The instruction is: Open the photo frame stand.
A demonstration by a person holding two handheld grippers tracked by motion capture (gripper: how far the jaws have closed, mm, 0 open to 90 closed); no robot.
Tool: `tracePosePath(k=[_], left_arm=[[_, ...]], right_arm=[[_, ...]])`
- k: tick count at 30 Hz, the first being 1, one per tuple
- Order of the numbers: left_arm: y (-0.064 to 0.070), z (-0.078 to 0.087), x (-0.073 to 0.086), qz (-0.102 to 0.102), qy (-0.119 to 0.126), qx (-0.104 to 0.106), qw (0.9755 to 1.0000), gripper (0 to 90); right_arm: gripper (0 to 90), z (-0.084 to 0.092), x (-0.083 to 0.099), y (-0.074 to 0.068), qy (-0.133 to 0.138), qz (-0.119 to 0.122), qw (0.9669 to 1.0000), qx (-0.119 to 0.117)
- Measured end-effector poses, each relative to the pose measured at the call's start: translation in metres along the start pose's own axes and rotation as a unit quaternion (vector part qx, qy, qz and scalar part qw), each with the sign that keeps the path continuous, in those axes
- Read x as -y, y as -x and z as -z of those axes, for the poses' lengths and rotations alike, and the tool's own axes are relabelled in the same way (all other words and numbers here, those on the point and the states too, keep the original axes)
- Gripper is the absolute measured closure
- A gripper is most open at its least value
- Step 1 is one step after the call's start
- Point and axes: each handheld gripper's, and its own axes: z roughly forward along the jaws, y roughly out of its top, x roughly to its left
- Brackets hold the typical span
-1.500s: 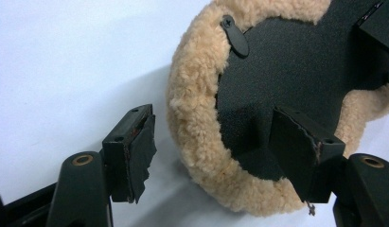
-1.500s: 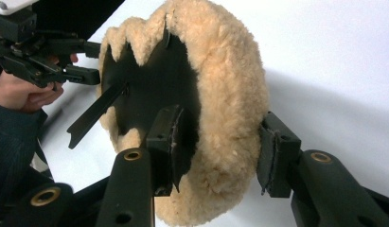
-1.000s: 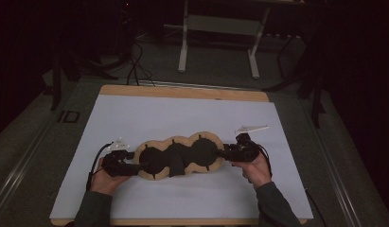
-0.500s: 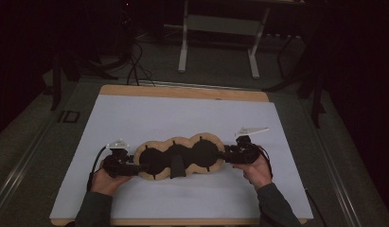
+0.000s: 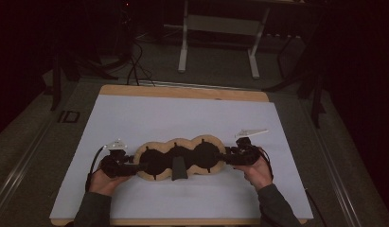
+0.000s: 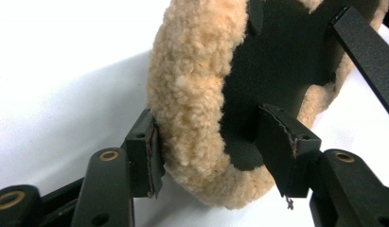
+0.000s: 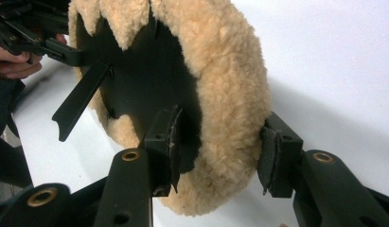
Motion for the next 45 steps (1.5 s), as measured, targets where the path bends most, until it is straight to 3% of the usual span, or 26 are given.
tracePosePath(k=[9, 23, 35, 38, 45], left_arm=[[0.0, 0.003, 0.0, 0.003, 0.006, 0.001, 1.0, 49.6], [0.008, 0.007, -0.003, -0.028, 0.025, -0.025, 0.999, 52.2], [0.013, 0.008, -0.005, -0.045, 0.038, -0.043, 0.9973, 52.6], [0.017, 0.008, -0.009, -0.058, 0.036, -0.055, 0.9961, 52.5], [0.021, 0.005, -0.014, -0.061, 0.042, -0.059, 0.9955, 52.5]], right_arm=[[53.2, -0.001, 0.001, 0.0, -0.005, 0.004, 0.9999, 0.009], [50.1, 0.0, -0.002, -0.004, -0.009, 0.014, 0.9995, 0.026], [48.5, -0.001, -0.001, -0.004, -0.015, 0.021, 0.9991, 0.033], [47.5, -0.001, -0.001, -0.004, -0.018, 0.025, 0.9988, 0.038], [46.9, 0.002, -0.001, 0.0, -0.013, 0.023, 0.9987, 0.044]])
